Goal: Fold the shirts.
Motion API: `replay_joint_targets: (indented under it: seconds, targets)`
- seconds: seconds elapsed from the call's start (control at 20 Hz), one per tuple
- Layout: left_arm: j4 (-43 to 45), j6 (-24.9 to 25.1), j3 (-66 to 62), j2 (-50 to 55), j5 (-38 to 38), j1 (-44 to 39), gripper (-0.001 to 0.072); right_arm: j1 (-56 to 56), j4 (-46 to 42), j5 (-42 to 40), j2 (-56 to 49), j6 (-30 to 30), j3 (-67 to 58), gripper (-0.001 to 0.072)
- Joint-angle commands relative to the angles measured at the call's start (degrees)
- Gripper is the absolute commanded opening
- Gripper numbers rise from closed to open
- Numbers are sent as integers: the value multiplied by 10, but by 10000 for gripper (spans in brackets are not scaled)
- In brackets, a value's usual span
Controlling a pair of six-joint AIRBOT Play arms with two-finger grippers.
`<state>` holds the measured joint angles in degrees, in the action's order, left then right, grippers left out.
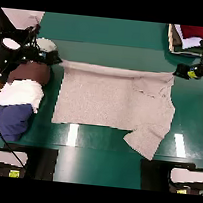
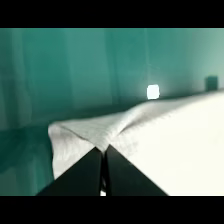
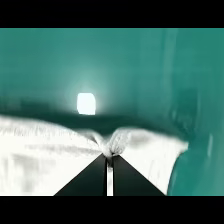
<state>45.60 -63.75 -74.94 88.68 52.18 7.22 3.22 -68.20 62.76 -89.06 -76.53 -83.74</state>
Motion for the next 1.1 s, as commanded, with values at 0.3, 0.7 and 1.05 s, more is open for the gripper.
replay_joint_targets:
  seconds: [0.3,0.7,1.05]
  targets:
    - [100,-16,43,1,104,1,20,-4,-44,-2,107,0,194,10]
    - [186,-95,38,0,167,1,606,3,-31,37,108,-21,202,477]
    - [184,-91,152,-133,234,21,606,92,59,194,184,16,188,437]
